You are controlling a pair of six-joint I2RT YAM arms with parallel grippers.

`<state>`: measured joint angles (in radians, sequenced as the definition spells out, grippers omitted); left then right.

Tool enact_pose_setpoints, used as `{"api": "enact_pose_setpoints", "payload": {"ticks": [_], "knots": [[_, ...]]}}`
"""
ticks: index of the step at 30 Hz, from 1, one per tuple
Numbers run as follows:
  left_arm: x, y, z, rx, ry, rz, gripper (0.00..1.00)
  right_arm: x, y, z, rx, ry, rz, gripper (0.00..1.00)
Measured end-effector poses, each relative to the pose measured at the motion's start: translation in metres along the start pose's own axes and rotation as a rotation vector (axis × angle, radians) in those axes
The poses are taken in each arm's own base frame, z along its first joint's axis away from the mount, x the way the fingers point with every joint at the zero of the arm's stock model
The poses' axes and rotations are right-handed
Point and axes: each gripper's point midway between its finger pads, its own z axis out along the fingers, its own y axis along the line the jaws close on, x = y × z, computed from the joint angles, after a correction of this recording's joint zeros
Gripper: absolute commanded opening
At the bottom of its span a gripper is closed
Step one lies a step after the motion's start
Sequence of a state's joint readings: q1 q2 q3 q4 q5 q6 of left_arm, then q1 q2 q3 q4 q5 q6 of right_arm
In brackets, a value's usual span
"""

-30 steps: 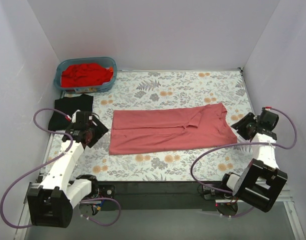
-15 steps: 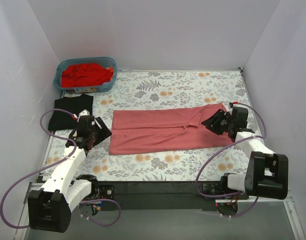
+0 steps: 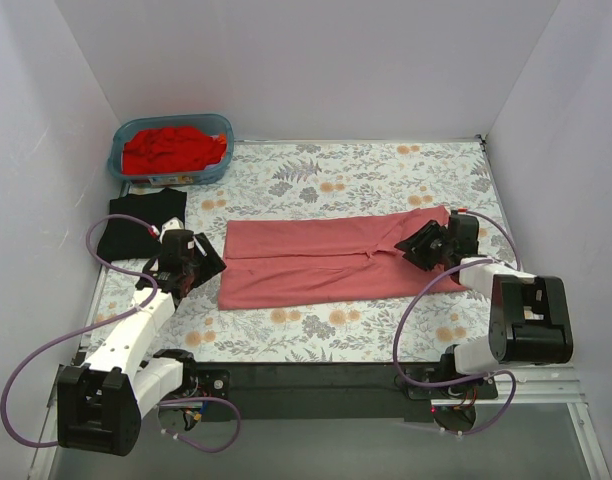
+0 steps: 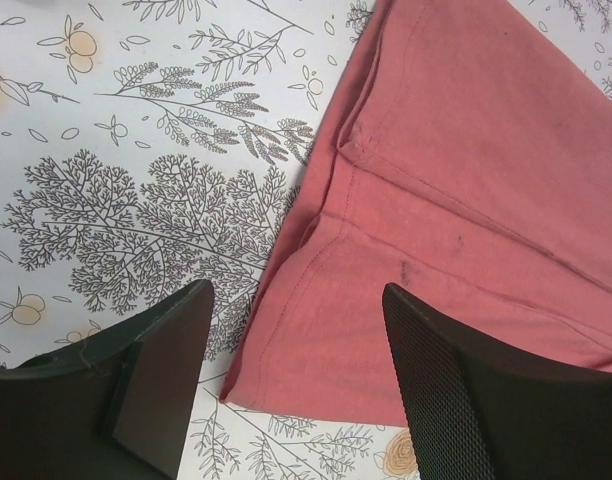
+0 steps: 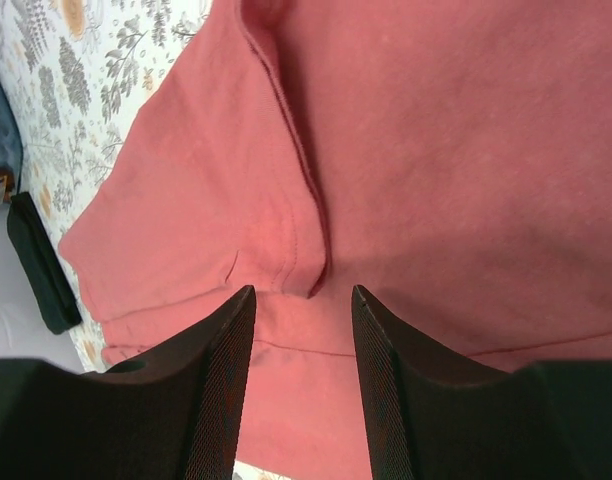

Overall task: Fold and stack the t-shirts
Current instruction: Fold the tshirt

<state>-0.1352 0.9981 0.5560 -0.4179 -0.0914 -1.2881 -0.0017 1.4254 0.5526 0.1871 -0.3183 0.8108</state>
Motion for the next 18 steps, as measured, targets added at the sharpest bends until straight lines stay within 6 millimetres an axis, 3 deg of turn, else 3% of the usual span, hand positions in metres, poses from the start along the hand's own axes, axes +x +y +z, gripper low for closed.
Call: {"api": "enact_pose_setpoints", "payload": {"ticks": [6, 14, 18], "knots": [[0.001, -0.001, 0.0, 0.002, -0.002, 0.008, 0.67, 0.003, -0.01, 0.009, 0.032, 0.012, 0.035, 0.49], [0.001, -0.002, 0.0, 0.004, 0.0, 0.011, 0.66, 0.017, -0.005, 0.017, 0.017, 0.054, 0.019, 0.47], [0.002, -0.003, 0.0, 0.006, 0.0, 0.014, 0.66, 0.018, -0.002, 0.021, 0.01, 0.06, 0.01, 0.37]]}}
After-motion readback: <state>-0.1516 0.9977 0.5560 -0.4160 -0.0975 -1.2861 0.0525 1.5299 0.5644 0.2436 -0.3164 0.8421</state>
